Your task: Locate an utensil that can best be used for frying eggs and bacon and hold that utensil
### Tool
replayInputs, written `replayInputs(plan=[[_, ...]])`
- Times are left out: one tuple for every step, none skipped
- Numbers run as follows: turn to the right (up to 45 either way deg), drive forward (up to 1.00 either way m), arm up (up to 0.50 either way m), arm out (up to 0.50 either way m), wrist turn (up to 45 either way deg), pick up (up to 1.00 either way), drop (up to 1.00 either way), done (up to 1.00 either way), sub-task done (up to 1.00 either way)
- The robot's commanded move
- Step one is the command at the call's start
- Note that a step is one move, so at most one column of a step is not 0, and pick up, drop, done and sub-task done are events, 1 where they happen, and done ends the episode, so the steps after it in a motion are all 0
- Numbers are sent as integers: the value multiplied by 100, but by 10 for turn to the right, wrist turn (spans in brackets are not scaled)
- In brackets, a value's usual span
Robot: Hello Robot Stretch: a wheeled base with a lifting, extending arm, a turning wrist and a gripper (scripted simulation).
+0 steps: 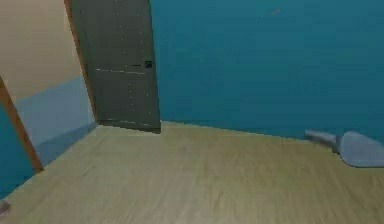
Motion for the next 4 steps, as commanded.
replayInputs(plan=[[-300,0,0,0,0,0,0,0,0],[0,100,0,0,0,0,0,0,0],[0,100,0,0,0,0,0,0,0],[0,30,0,0,0,0,0,0,0]])
